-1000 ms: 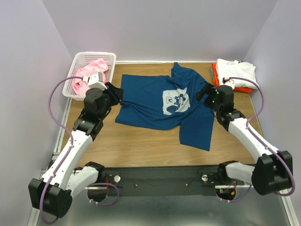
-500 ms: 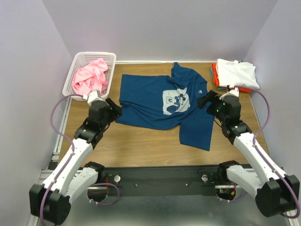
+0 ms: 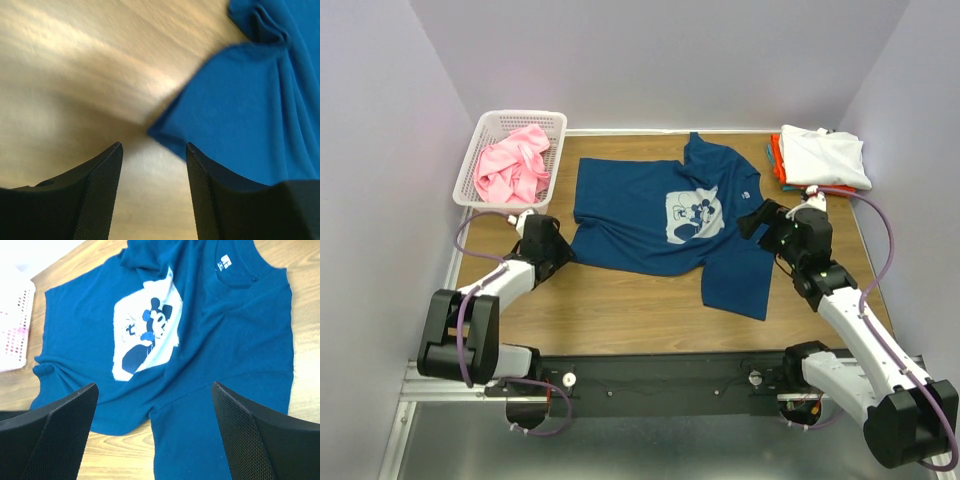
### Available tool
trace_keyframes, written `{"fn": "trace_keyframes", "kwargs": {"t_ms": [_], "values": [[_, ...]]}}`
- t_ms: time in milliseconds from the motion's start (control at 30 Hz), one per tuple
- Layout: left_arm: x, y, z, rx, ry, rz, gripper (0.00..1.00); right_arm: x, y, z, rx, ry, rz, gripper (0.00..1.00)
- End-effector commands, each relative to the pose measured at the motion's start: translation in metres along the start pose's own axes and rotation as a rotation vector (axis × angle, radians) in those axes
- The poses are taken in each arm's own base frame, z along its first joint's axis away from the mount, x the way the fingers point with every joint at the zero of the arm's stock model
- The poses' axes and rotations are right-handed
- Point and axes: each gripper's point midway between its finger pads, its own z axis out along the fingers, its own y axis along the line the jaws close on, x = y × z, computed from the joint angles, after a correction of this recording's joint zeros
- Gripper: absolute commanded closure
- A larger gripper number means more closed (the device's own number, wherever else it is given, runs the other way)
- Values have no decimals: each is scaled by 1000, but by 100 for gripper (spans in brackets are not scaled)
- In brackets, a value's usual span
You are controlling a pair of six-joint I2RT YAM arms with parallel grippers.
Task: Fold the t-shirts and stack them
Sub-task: Flatten the tshirt out
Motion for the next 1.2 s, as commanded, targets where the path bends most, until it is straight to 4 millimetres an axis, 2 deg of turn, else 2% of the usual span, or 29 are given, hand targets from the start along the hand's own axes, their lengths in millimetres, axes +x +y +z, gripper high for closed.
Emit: {"fn": "trace_keyframes", "kwargs": {"t_ms": [0, 100, 233, 267, 333, 367, 433, 533, 700, 800, 867, 1033, 1167], "values": [[-26, -18, 17, 89, -43, -9, 40, 14, -6, -1, 15, 45, 8, 0], [-18, -24, 28, 129, 1, 4, 43, 14, -8, -3, 22, 44, 9, 0], [-13, -29, 29, 155, 38, 31, 62, 22, -13, -5, 40, 66, 19, 0], [-10, -30, 27, 173, 42, 35, 68, 26, -20, -7, 76, 78, 29, 0], [-7, -30, 24, 182, 43, 35, 73, 31, -30, -8, 123, 95, 33, 0], [-6, -29, 23, 186, 45, 38, 85, 36, -39, -11, 171, 113, 36, 0], [-1, -27, 18, 200, 49, 44, 100, 43, -48, -14, 218, 132, 39, 0], [4, -25, 13, 211, 58, 43, 100, 57, -58, -22, 259, 184, 52, 0], [8, -31, 4, 255, 68, 53, 100, 97, -74, -46, 334, 334, 103, 0], [10, -33, -5, 281, 65, 47, 100, 124, -64, -55, 297, 433, 168, 0], [10, -30, -9, 271, 57, 43, 100, 141, -73, -61, 350, 480, 192, 0], [2, -24, -19, 242, 14, 39, 100, 159, -85, -64, 446, 513, 191, 0], [-1, -16, -19, 202, -11, 30, 100, 173, -97, -64, 546, 530, 130, 0]]}}
